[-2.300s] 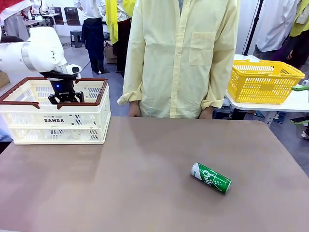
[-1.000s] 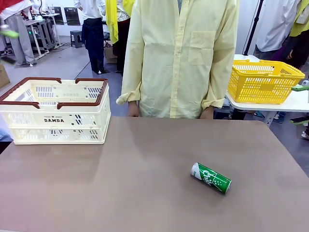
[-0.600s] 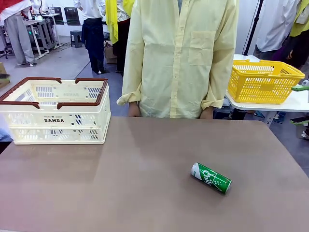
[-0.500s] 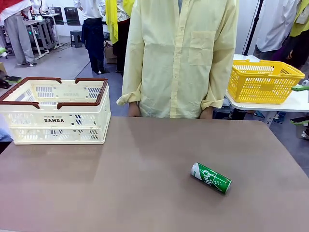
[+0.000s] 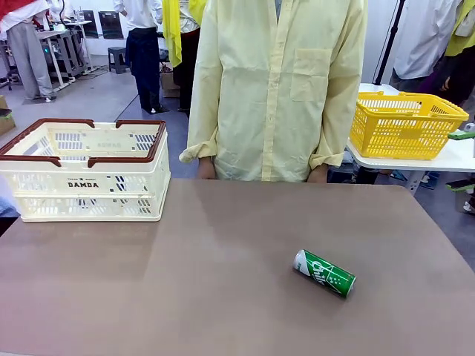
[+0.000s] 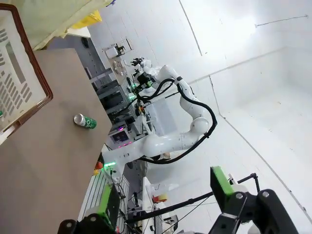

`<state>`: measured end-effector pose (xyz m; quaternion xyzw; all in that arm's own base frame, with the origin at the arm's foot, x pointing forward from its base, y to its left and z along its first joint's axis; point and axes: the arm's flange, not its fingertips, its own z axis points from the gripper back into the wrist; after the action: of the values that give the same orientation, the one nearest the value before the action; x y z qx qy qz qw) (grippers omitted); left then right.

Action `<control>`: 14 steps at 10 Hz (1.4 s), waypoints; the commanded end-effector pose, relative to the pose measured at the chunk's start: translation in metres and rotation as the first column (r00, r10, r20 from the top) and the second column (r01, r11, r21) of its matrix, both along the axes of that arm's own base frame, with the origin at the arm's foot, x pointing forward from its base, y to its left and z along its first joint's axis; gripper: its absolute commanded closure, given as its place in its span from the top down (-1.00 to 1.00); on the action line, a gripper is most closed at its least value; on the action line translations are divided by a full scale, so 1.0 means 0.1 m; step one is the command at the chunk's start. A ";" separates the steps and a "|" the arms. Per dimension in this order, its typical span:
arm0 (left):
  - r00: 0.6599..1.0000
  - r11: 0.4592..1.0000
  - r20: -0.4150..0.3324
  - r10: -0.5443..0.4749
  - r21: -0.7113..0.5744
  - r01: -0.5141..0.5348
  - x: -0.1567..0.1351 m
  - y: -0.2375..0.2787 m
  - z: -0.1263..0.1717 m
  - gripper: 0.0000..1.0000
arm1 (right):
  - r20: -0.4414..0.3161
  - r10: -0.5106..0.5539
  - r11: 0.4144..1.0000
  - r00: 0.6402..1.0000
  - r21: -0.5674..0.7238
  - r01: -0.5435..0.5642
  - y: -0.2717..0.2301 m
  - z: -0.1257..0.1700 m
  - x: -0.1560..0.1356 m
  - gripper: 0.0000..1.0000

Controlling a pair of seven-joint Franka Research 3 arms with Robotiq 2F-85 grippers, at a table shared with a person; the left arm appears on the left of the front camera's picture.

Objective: Place the drinks into the Shopping basket.
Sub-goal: Pick up one drink and place it into the Shopping basket.

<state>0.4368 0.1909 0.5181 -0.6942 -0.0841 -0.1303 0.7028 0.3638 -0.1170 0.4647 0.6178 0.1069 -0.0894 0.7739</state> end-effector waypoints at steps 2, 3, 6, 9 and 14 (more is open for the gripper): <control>1.000 1.000 -0.009 -0.008 -0.006 0.007 -0.03 0.00 -0.02 1.00 | -0.003 0.004 1.000 1.000 -0.005 -0.004 -0.01 0.04 -0.01 1.00; 1.000 1.000 -0.009 -0.008 -0.006 0.007 -0.03 0.00 -0.02 1.00 | -0.003 0.004 1.000 1.000 -0.005 -0.004 -0.01 0.04 -0.01 1.00; 1.000 1.000 -0.009 -0.008 -0.006 0.007 -0.03 0.00 -0.02 1.00 | -0.003 0.004 1.000 1.000 -0.005 -0.004 -0.01 0.04 -0.01 1.00; 1.000 1.000 -0.009 -0.008 -0.006 0.007 -0.03 0.00 -0.02 1.00 | -0.003 0.004 1.000 1.000 -0.005 -0.004 -0.01 0.04 -0.01 1.00; 0.999 0.999 0.018 -0.037 -0.027 0.037 -0.02 -0.27 0.12 1.00 | -0.003 0.004 1.000 1.000 -0.005 -0.004 -0.01 0.04 -0.01 1.00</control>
<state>0.4383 0.1829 0.5197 -0.6962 -0.0798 -0.1375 0.7001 0.3638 -0.1169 0.4647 0.6177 0.1069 -0.0894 0.7739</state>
